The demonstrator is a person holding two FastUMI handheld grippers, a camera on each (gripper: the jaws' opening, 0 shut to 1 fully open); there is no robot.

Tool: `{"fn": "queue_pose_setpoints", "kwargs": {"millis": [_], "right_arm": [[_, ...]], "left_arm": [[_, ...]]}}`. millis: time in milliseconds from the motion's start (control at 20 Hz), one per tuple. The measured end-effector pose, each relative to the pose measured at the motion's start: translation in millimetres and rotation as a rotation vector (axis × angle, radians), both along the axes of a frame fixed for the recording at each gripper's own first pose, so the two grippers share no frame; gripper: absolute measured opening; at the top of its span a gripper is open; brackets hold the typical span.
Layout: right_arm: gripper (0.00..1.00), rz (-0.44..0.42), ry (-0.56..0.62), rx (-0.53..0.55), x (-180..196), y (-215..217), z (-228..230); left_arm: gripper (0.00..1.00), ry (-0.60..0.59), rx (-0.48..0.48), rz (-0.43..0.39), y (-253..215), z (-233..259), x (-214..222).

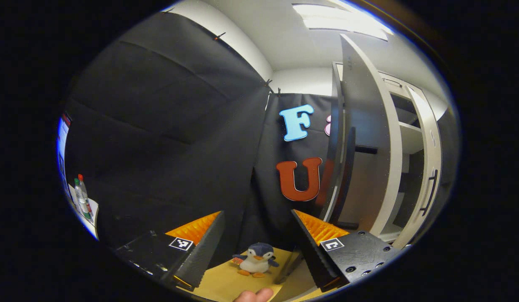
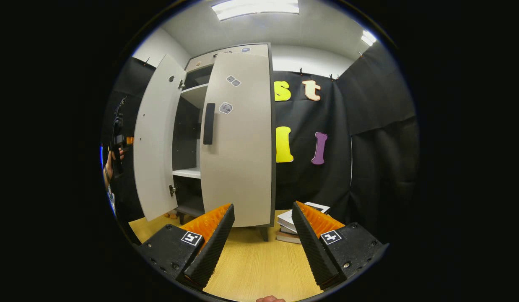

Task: Grasp the bottle in the cabinet with the left hand and place it on the coaster, then close the right door with the right hand and the left door with the left hand.

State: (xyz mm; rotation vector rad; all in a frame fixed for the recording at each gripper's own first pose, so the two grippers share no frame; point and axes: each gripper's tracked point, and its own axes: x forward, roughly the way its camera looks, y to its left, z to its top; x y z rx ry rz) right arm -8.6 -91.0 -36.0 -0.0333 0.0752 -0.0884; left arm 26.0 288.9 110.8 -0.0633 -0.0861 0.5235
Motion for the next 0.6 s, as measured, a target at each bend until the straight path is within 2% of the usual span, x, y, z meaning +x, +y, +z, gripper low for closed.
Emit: {"fn": "queue_pose_setpoints", "kwargs": {"millis": [50,150,200,300,350,400,450,550,600], "right_arm": [[0.84,0.003,0.006,0.005,2.6,1.1,-2.7],[0.84,0.016,0.009,0.015,7.5,5.3,-3.9],[0.84,0.025,0.008,0.021,10.2,7.8,-3.3],[0.84,0.037,0.001,0.029,12.5,12.5,-2.1],[0.84,0.039,-0.004,0.027,12.6,13.7,-1.3],[0.84,0.040,-0.007,0.022,13.1,14.3,0.1],[0.85,0.038,-0.009,0.018,13.2,13.2,-1.0],[0.84,0.026,-0.002,0.017,13.4,10.2,-3.8],[0.84,0.019,-0.001,0.022,12.6,9.3,-3.0]], "left_arm": [[0.94,0.002,0.009,-0.008,-3.4,-1.0,2.4],[0.93,0.008,0.027,-0.022,-10.0,0.3,4.1],[0.99,0.007,0.039,-0.020,-12.6,0.3,2.8],[0.99,0.010,0.061,-0.023,-21.6,1.2,1.9],[0.93,0.015,0.078,-0.037,-27.6,1.8,5.0],[0.93,0.018,0.092,-0.061,-36.5,1.2,5.0],[0.99,0.023,0.098,-0.091,-46.1,0.4,5.4],[0.99,0.029,0.098,-0.159,-68.7,-2.9,11.7],[0.93,0.027,0.101,-0.188,-81.8,-3.6,16.7]]}}
